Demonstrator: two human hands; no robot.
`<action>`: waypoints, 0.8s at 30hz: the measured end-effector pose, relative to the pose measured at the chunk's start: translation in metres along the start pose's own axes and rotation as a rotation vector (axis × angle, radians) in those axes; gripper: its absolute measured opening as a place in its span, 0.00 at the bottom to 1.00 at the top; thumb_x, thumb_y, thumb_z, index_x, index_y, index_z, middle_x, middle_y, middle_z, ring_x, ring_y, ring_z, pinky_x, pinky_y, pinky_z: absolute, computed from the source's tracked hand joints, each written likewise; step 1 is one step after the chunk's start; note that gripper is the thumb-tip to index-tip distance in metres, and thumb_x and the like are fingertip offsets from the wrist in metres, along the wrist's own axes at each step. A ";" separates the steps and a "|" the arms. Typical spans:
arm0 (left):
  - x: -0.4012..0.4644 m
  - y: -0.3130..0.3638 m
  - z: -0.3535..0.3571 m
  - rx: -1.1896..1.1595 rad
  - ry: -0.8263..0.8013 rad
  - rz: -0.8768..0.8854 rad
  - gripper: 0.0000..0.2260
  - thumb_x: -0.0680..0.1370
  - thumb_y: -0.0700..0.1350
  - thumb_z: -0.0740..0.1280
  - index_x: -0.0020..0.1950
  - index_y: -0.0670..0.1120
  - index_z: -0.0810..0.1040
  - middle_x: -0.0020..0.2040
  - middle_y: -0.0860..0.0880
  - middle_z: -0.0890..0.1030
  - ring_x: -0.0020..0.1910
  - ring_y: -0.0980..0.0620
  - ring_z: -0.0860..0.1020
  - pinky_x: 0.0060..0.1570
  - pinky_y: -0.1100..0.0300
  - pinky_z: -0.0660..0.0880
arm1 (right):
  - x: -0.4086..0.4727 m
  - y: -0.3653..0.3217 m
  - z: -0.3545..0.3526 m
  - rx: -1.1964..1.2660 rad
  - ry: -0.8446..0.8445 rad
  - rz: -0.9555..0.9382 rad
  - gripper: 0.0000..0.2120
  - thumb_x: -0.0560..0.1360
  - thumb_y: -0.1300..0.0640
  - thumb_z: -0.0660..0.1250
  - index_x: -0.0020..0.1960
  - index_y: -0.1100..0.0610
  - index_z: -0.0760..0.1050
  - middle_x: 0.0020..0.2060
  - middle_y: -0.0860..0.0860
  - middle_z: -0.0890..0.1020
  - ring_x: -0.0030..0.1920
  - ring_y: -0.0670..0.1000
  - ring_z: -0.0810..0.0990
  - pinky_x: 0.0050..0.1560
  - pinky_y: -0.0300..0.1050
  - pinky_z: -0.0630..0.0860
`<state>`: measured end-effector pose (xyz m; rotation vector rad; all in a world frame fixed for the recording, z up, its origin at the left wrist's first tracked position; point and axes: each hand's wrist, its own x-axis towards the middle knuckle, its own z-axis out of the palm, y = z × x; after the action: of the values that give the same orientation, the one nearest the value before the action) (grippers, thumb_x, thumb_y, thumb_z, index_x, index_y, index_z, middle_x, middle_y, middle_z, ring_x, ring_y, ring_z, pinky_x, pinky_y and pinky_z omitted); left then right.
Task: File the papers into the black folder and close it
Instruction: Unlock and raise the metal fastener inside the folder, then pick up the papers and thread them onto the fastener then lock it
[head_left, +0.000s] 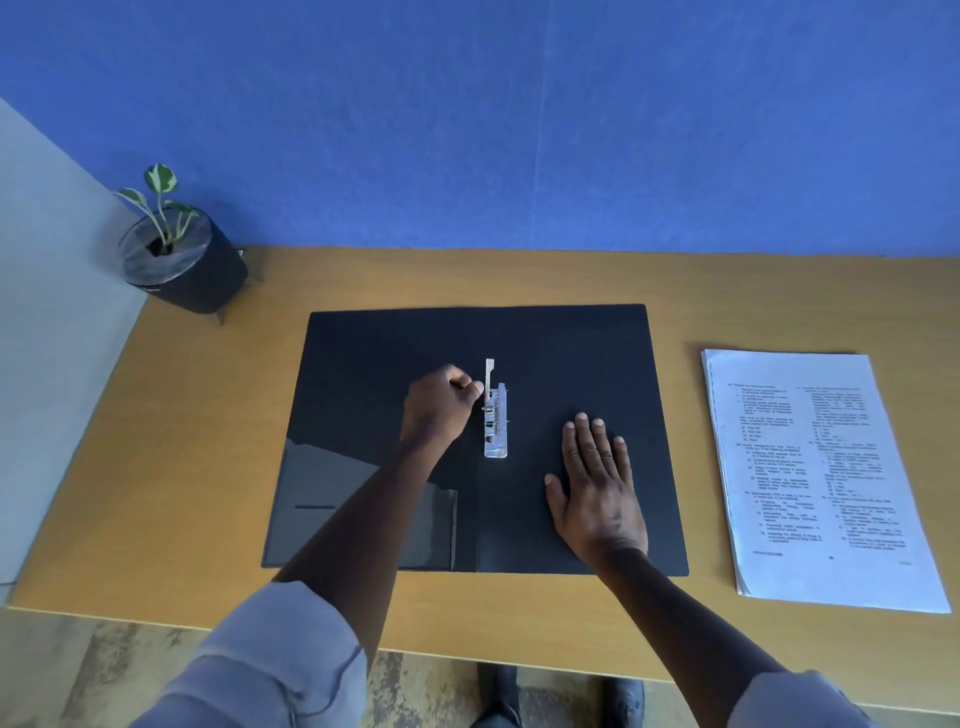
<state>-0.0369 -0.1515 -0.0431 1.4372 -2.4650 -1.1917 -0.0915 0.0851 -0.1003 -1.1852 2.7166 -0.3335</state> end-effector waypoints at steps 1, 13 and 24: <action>-0.006 -0.003 -0.001 -0.002 0.010 -0.009 0.06 0.76 0.52 0.69 0.46 0.49 0.80 0.37 0.52 0.83 0.39 0.49 0.83 0.44 0.57 0.78 | 0.000 0.000 -0.001 -0.001 -0.007 0.005 0.32 0.81 0.45 0.51 0.79 0.62 0.58 0.80 0.58 0.59 0.81 0.56 0.53 0.79 0.58 0.50; -0.096 0.016 0.042 0.081 0.218 0.139 0.07 0.79 0.48 0.64 0.54 0.51 0.80 0.44 0.51 0.85 0.41 0.48 0.83 0.39 0.56 0.77 | 0.001 0.012 -0.032 0.101 -0.138 -0.019 0.32 0.84 0.47 0.54 0.82 0.58 0.47 0.82 0.54 0.46 0.81 0.53 0.41 0.80 0.50 0.38; -0.137 0.097 0.130 -0.067 0.008 0.234 0.11 0.79 0.45 0.65 0.61 0.47 0.79 0.51 0.50 0.84 0.49 0.52 0.82 0.46 0.66 0.70 | -0.030 0.128 -0.089 0.097 -0.048 0.119 0.33 0.82 0.53 0.58 0.82 0.58 0.47 0.82 0.53 0.47 0.82 0.53 0.43 0.80 0.49 0.40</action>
<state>-0.0809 0.0555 -0.0295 1.0982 -2.4772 -1.2041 -0.1815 0.2047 -0.0468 -0.9892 2.6811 -0.4100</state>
